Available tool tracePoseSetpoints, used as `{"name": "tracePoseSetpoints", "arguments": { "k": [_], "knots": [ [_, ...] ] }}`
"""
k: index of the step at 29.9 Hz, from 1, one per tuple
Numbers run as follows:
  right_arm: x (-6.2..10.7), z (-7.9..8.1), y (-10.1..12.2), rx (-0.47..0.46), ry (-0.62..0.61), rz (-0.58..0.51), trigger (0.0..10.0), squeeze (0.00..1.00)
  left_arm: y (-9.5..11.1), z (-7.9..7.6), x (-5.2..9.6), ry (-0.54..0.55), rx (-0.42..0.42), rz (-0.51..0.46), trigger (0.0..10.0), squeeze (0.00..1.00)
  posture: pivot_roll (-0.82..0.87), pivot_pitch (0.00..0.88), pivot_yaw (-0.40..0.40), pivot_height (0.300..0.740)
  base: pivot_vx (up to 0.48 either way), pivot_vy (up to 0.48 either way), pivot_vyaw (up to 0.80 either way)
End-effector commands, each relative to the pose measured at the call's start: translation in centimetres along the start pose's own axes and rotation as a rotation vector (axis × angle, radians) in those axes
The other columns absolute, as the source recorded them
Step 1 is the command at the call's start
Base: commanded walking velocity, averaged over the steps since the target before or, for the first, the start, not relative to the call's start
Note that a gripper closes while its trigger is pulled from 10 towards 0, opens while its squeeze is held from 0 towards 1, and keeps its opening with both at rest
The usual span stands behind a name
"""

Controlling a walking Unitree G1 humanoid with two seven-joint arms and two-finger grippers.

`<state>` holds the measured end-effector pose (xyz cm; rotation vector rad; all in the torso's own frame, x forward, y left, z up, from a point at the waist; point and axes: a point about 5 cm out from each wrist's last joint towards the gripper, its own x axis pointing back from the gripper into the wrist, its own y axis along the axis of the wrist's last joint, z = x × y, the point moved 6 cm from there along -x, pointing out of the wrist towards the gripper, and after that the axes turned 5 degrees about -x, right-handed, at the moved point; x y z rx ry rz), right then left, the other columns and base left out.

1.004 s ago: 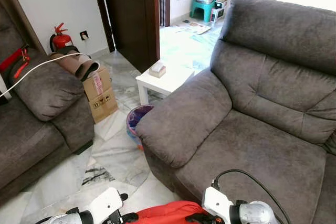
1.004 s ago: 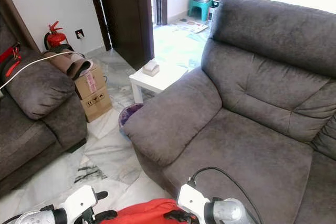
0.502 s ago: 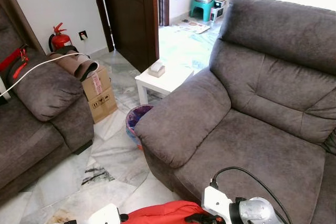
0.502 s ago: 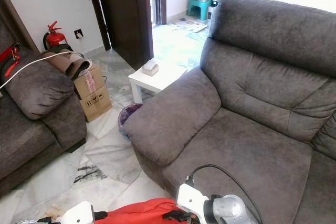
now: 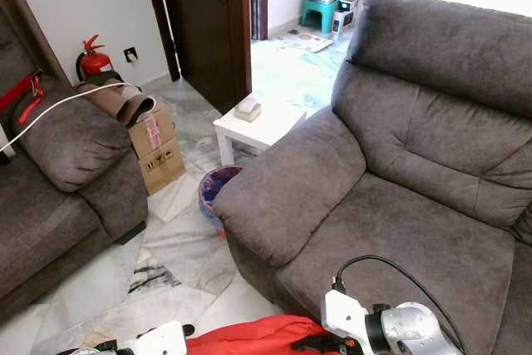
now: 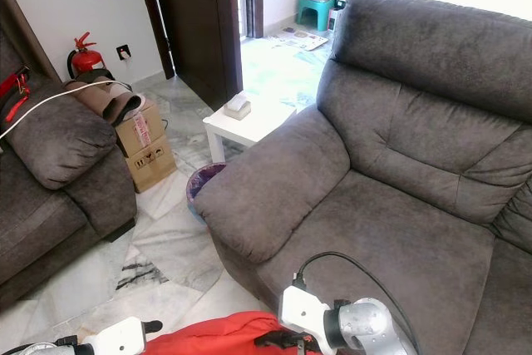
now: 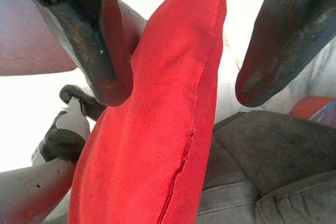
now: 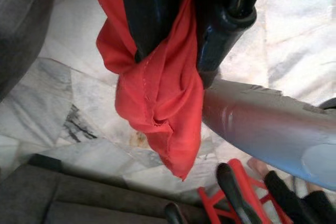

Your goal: Move the pillow to the sofa from floor

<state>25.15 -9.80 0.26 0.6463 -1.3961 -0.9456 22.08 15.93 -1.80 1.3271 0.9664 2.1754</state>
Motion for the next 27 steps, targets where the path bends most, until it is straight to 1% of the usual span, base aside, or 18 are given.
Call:
{"name": "tracePoseSetpoints", "arguments": {
  "k": [1, 5, 7, 9, 11, 12, 14, 16, 18, 19, 21, 24, 27],
  "knots": [
    [0.3, -0.3, 3.2, 0.08, 0.006, -0.099, 10.0, 0.0, -1.1, -0.7, 0.4, -0.034, -0.007, 0.042, 10.0, 0.0, 0.1, 0.068, 0.014, 0.74, 0.0, 0.0, 0.0],
    [0.7, -0.1, 3.8, 0.09, 0.017, -0.105, 10.0, 0.0, -1.7, -1.2, 0.5, -0.061, -0.033, 0.058, 10.0, 0.0, 0.1, 0.068, 0.014, 0.74, 0.0, 0.0, 0.0],
    [1.0, 0.0, 4.3, 0.096, 0.025, -0.11, 10.0, 0.0, -2.5, -1.9, 0.5, -0.086, -0.045, 0.082, 10.0, 0.0, 0.1, 0.071, 0.012, 0.74, 0.0, 0.0, 0.0],
    [1.1, 0.2, 4.5, 0.106, 0.03, -0.103, 10.0, 0.0, -3.2, -2.5, 0.6, -0.124, -0.081, 0.112, 10.0, 0.0, 0.1, 0.074, 0.01, 0.74, 0.0, 0.0, 0.0],
    [1.2, 0.5, 4.9, 0.11, 0.04, -0.11, 10.0, 0.0, -3.7, -2.7, 0.8, -0.131, -0.107, 0.128, 10.0, 0.0, 0.1, 0.074, 0.011, 0.74, 0.0, 0.0, 0.0],
    [1.3, 0.6, 5.1, 0.11, 0.042, -0.113, 10.0, 0.0, -3.8, -2.6, 0.8, -0.13, -0.11, 0.131, 10.0, 0.0, 0.1, 0.074, 0.011, 0.74, 0.0, 0.0, 0.0],
    [1.6, 0.8, 5.6, 0.121, 0.049, -0.119, 10.0, 0.0, -3.8, -2.1, 0.8, -0.099, -0.126, 0.132, 10.0, 0.0, 0.1, 0.075, 0.009, 0.74, 0.0, 0.0, 0.0],
    [1.7, 0.9, 5.7, 0.122, 0.05, -0.118, 10.0, 0.0, -3.8, -2.0, 0.9, -0.092, -0.136, 0.132, 10.0, 0.0, 0.1, 0.075, 0.009, 0.74, 0.0, 0.0, 0.0],
    [1.7, 0.9, 5.7, 0.123, 0.048, -0.117, 10.0, 0.0, -3.5, -1.4, 0.9, -0.065, -0.15, 0.122, 10.0, 0.0, 0.1, 0.075, 0.008, 0.74, 0.0, 0.0, 0.0],
    [1.8, 0.9, 5.8, 0.124, 0.046, -0.117, 10.0, 0.0, -3.1, -0.8, 0.9, -0.036, -0.158, 0.105, 10.0, 0.0, 0.09, 0.077, 0.007, 0.74, 0.0, 0.0, 0.0],
    [1.9, 0.9, 5.7, 0.124, 0.046, -0.116, 10.0, 0.0, -2.8, -0.5, 1.0, -0.02, -0.156, 0.094, 10.0, 0.0, 0.1, 0.078, 0.005, 0.74, 0.0, 0.0, 0.0],
    [1.7, 1.0, 5.8, 0.124, 0.047, -0.108, 10.0, 0.0, -3.0, -0.5, 0.9, -0.024, -0.155, 0.097, 10.0, 0.0, 0.1, 0.079, 0.002, 0.74, 0.0, 0.0, 0.0],
    [1.6, 1.4, 6.1, 0.118, 0.06, -0.116, 10.0, 0.0, -3.6, -0.9, 1.0, -0.043, -0.169, 0.112, 10.0, 0.0, 0.1, 0.08, 0.002, 0.74, 0.0, 0.0, 0.0]
  ]
}}
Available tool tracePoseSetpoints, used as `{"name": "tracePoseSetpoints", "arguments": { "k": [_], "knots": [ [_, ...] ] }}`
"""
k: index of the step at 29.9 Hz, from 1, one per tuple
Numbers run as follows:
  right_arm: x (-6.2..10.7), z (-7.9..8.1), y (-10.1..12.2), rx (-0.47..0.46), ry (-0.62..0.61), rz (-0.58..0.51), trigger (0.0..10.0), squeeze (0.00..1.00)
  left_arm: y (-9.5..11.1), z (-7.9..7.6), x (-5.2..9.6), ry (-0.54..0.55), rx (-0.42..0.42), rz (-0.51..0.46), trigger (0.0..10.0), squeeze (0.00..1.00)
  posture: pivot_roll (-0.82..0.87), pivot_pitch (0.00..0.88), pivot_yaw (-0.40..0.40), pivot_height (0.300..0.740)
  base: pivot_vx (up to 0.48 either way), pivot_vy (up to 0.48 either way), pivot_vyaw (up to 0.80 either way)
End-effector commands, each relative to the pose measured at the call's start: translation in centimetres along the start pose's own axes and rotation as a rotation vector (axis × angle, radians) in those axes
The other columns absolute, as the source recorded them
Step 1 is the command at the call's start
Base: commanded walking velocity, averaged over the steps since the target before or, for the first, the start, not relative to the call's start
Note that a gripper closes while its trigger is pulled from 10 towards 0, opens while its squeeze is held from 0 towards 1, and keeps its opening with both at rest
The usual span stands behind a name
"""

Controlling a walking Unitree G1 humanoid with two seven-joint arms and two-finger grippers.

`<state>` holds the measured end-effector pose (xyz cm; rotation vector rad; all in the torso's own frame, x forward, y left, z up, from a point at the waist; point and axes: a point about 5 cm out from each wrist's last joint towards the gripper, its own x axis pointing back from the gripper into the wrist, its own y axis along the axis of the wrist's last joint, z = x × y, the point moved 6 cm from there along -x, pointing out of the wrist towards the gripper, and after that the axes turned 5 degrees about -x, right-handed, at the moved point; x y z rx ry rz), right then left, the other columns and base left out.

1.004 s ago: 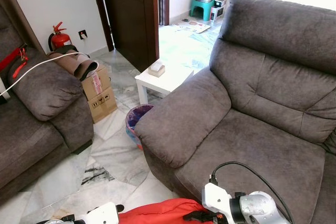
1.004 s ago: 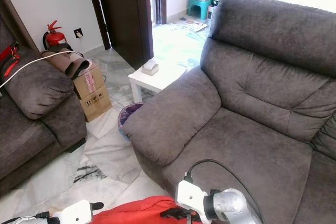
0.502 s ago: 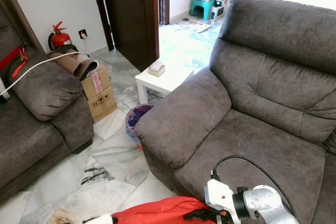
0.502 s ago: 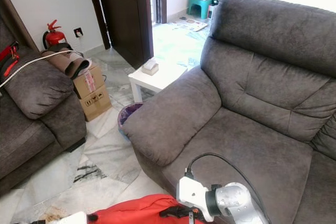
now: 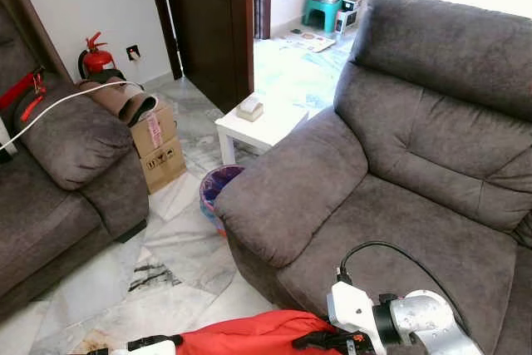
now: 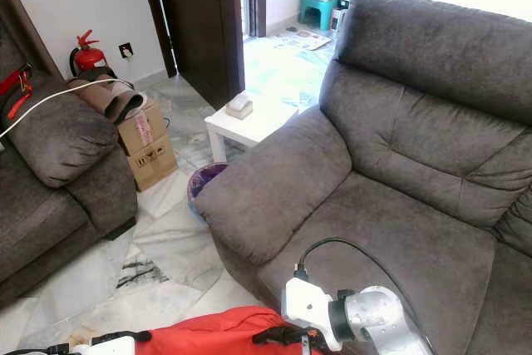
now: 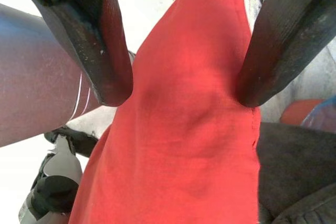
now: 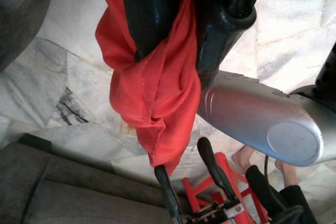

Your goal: Move the pillow to the sofa from floor

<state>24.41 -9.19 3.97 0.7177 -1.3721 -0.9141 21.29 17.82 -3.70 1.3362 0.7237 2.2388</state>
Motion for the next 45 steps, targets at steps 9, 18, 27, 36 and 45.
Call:
{"name": "tracePoseSetpoints", "arguments": {
  "k": [9, 18, 27, 36, 45],
  "knots": [
    [0.2, 0.0, 3.1, 0.079, 0.008, -0.089, 10.0, 0.0, -1.9, 0.7, 1.1, 0.038, -0.028, 0.07, 10.0, 0.0, 0.1, 0.08, -0.001, 0.74, 0.0, 0.0, 0.0],
    [0.1, 0.2, 3.6, 0.08, 0.01, -0.099, 10.0, 0.0, -2.6, 1.2, 1.4, 0.06, 0.002, 0.08, 10.0, 0.0, 0.1, 0.081, 0.001, 0.74, 0.0, 0.0, 0.0],
    [0.9, 0.0, 4.8, 0.1, 0.008, -0.123, 10.0, 0.0, -4.3, -1.3, 1.6, -0.011, 0.042, 0.129, 10.0, 0.0, 0.1, 0.085, -0.005, 0.74, 0.0, 0.0, 0.0],
    [1.6, 0.2, 6.3, 0.117, 0.02, -0.166, 10.0, 0.0, -5.5, -1.3, 1.9, 0.005, -0.004, 0.192, 10.0, 0.0, 0.1, 0.088, -0.007, 0.74, 0.0, 0.0, 0.0],
    [1.8, 0.5, 6.6, 0.118, 0.029, -0.17, 10.0, 0.0, -4.9, 1.2, 1.5, 0.15, -0.041, 0.172, 10.0, 0.0, 0.09, 0.09, -0.01, 0.74, 0.0, 0.0, 0.0]
  ]
}}
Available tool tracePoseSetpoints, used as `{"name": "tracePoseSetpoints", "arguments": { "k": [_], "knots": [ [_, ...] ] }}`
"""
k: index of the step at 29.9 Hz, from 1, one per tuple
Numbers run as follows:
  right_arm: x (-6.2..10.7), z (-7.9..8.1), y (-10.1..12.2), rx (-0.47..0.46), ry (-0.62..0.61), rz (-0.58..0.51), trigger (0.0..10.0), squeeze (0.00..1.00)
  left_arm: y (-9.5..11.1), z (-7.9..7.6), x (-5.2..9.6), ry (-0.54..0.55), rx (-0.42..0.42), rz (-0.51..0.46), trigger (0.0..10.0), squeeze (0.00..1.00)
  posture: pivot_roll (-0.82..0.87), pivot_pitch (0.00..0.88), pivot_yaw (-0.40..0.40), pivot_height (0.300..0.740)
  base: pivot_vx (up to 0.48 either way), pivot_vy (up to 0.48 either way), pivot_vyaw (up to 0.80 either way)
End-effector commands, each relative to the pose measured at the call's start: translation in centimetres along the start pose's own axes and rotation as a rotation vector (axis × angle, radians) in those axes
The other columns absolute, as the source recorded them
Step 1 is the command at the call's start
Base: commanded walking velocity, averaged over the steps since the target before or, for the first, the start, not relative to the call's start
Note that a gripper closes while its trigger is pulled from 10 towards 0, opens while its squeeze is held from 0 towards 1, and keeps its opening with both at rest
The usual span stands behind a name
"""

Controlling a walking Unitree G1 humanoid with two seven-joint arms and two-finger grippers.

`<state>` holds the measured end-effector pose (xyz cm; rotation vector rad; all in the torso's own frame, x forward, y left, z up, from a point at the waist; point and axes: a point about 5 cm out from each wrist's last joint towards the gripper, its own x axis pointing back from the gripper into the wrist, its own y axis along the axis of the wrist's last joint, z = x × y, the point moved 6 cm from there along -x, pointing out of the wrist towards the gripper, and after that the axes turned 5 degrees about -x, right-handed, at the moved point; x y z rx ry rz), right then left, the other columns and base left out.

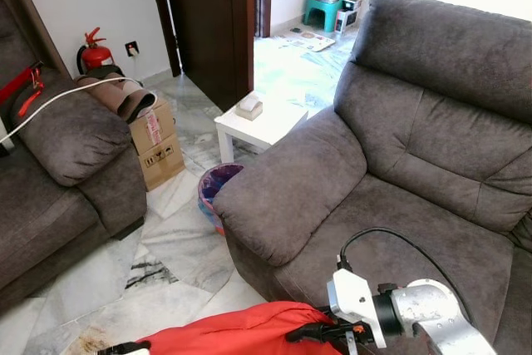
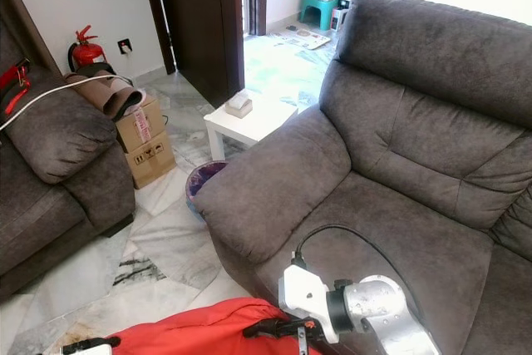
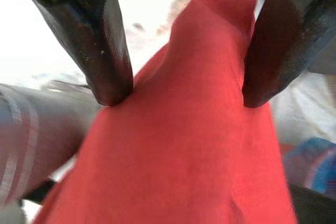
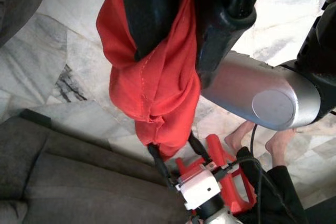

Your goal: Move the pillow to the sofa from floor

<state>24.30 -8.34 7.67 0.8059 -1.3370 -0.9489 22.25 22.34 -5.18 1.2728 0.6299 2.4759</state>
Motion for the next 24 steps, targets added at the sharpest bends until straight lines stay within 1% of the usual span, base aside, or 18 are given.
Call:
{"name": "tracePoseSetpoints", "arguments": {
  "k": [1, 3, 11, 15, 17, 19, 20, 22, 23, 24],
  "knots": [
    [0.4, -0.1, 3.1, 0.096, 0.002, -0.088, 10.0, 0.0, -0.4, 0.3, 0.1, 0.032, -0.001, 0.016, 10.0, 0.0, 0.09, 0.09, -0.008, 0.74, 0.0, 0.0, 0.0],
    [0.4, 0.0, 3.2, 0.097, 0.005, -0.09, 10.0, 0.0, -0.6, 0.7, -0.1, 0.051, -0.013, 0.035, 10.0, 0.0, 0.09, 0.09, -0.01, 0.74, 0.0, 0.0, 0.0],
    [0.4, 0.2, 3.6, 0.099, 0.01, -0.101, 10.0, 0.0, -0.7, 0.8, -0.3, 0.058, -0.016, 0.04, 10.0, 0.0, 0.09, 0.093, -0.011, 0.74, 0.0, 0.0, 0.0],
    [0.5, 0.2, 3.5, 0.098, 0.012, -0.097, 10.0, 0.0, -0.6, 1.3, -0.6, 0.1, -0.022, 0.04, 10.0, 0.0, 0.09, 0.092, -0.014, 0.74, 0.0, 0.0, 0.0],
    [0.5, 0.1, 3.4, 0.095, 0.011, -0.095, 10.0, 0.0, -0.2, 1.5, -0.6, 0.102, -0.022, 0.018, 10.0, 0.0, 0.09, 0.093, -0.015, 0.74, 0.0, 0.0, 0.0],
    [0.5, 0.0, 3.2, 0.09, 0.008, -0.09, 10.0, 0.0, 0.7, 1.8, -0.4, 0.107, -0.017, -0.032, 10.0, 0.0, 0.09, 0.093, -0.015, 0.74, 0.0, 0.0, 0.0],
    [0.5, 0.0, 3.2, 0.09, 0.008, -0.09, 10.0, 0.0, 0.7, 1.8, -0.4, 0.107, -0.017, -0.032, 10.0, 0.0, 0.09, 0.093, -0.015, 0.74, 0.0, 0.0, 0.0],
    [0.3, 0.0, 3.1, 0.082, 0.007, -0.092, 10.0, 0.0, 1.6, 2.7, -0.3, 0.144, 0.02, -0.082, 10.0, 0.0, 0.1, 0.094, -0.015, 0.74, 0.0, 0.0, 0.0],
    [0.3, 0.0, 3.1, 0.082, 0.007, -0.092, 10.0, 0.0, 1.6, 2.7, -0.3, 0.144, 0.02, -0.082, 10.0, 0.0, 0.1, 0.094, -0.015, 0.74, 0.0, 0.0, 0.0],
    [0.2, 0.0, 3.1, 0.08, 0.008, -0.092, 10.0, 0.0, 1.9, 2.9, -0.2, 0.142, 0.037, -0.099, 10.0, 0.0, 0.1, 0.094, -0.015, 0.74, 0.0, 0.0, 0.0]
  ]
}}
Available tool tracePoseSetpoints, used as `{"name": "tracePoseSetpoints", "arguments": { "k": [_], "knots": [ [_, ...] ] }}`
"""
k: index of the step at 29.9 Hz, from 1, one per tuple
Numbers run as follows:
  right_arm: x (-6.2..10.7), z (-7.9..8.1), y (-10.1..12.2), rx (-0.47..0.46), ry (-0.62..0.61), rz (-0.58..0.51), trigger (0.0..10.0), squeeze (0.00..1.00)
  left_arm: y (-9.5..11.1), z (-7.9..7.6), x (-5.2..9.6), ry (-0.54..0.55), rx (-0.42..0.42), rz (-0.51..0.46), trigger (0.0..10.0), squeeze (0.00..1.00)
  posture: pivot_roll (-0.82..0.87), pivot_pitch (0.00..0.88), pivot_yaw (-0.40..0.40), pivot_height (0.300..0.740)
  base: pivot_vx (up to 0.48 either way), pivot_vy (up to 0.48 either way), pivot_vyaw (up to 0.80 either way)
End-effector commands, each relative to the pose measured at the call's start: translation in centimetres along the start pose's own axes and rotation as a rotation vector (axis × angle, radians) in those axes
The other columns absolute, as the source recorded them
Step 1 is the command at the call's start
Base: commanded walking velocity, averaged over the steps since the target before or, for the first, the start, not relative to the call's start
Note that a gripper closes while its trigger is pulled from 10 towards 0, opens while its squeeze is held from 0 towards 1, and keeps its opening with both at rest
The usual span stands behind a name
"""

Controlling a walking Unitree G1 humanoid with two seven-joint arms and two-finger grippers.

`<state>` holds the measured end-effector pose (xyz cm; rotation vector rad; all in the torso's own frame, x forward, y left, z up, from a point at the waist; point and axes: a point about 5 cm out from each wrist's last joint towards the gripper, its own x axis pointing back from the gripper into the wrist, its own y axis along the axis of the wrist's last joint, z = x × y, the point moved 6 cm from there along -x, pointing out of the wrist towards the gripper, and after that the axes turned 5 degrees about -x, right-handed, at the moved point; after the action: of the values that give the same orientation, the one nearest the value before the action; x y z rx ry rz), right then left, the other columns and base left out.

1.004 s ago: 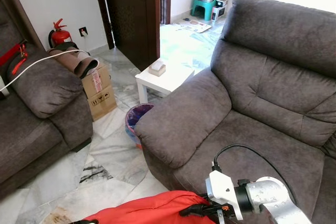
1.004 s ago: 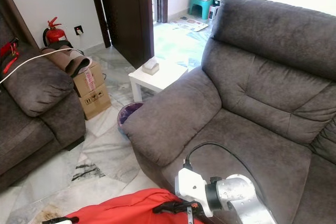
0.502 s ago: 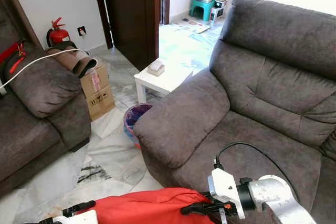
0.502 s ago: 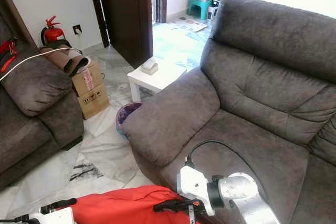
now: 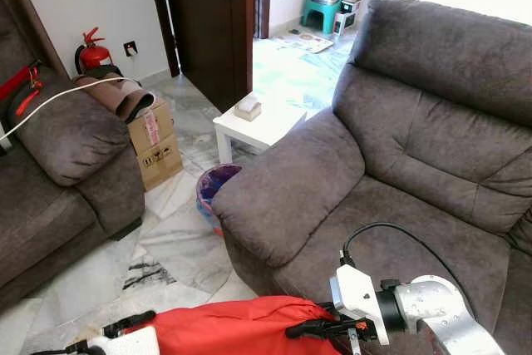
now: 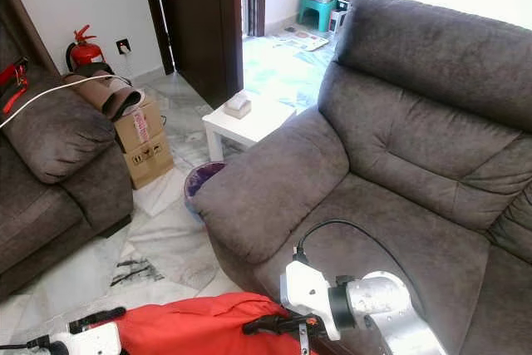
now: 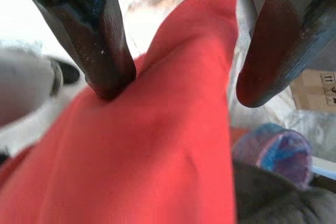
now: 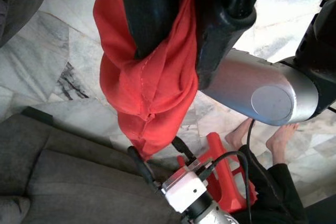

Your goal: Move the pillow to the sofa from floor

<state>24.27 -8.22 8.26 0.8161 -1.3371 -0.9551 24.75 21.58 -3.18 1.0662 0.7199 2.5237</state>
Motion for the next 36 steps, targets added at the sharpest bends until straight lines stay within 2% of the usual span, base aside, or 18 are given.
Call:
{"name": "tracePoseSetpoints", "arguments": {
  "k": [1, 6, 8, 13, 21, 27, 29, 31, 32, 36],
  "knots": [
    [0.0, -0.1, 2.5, 0.076, 0.012, -0.083, 10.0, 0.0, 0.5, -0.1, 0.1, -0.008, 0.033, -0.033, 10.0, 0.0, 0.1, 0.094, -0.015, 0.74, 0.0, 0.0, 0.0],
    [0.0, 0.1, 2.7, 0.08, 0.02, -0.086, 10.0, 0.0, 0.3, -0.6, 0.2, -0.051, 0.062, -0.031, 10.0, 0.0, 0.1, 0.094, -0.013, 0.74, 0.0, 0.0, 0.0],
    [-0.1, 0.1, 2.8, 0.082, 0.023, -0.087, 10.0, 0.0, -0.2, -0.9, 0.3, -0.063, 0.114, -0.019, 10.0, 0.0, 0.09, 0.096, -0.011, 0.74, 0.0, 0.0, 0.0],
    [-0.1, 0.2, 2.8, 0.085, 0.028, -0.086, 10.0, 0.0, -0.8, -1.2, 0.6, -0.088, 0.165, 0.002, 10.0, 0.0, 0.09, 0.097, -0.014, 0.74, 0.0, 0.0, 0.0],
    [0.1, 0.5, 2.7, 0.076, 0.05, -0.082, 10.0, 0.0, -1.6, -1.0, 0.8, -0.083, 0.158, 0.029, 10.0, 0.0, 0.09, 0.101, -0.022, 0.74, 0.0, 0.0, 0.0],
    [0.5, 0.9, 2.9, 0.069, 0.079, -0.08, 10.0, 0.0, -0.9, -2.6, 0.6, -0.171, 0.196, -0.007, 10.0, 0.0, 0.08, 0.104, -0.026, 0.74, 0.0, 0.0, 0.0],
    [0.7, 1.0, 2.8, 0.068, 0.084, -0.077, 10.0, 0.0, -0.8, -3.6, 0.4, -0.214, 0.168, -0.004, 10.0, 0.0, 0.08, 0.104, -0.028, 0.74, 0.0, 0.0, 0.0],
    [0.7, 1.0, 2.9, 0.068, 0.084, -0.077, 10.0, 0.0, -0.8, -3.7, 0.4, -0.219, 0.164, -0.004, 10.0, 0.0, 0.08, 0.104, -0.028, 0.74, 0.0, 0.0, 0.0],
    [0.8, 1.1, 3.0, 0.066, 0.089, -0.079, 10.0, 0.0, -0.9, -4.3, 0.3, -0.241, 0.142, 0.006, 10.0, 0.0, 0.08, 0.106, -0.031, 0.74, 0.0, 0.0, 0.0],
    [1.0, 1.3, 3.0, 0.061, 0.097, -0.079, 10.0, 0.0, -1.0, -5.0, 0.2, -0.269, 0.146, 0.015, 10.0, 0.0, 0.07, 0.108, -0.034, 0.74, 0.0, 0.0, 0.0]
  ]
}}
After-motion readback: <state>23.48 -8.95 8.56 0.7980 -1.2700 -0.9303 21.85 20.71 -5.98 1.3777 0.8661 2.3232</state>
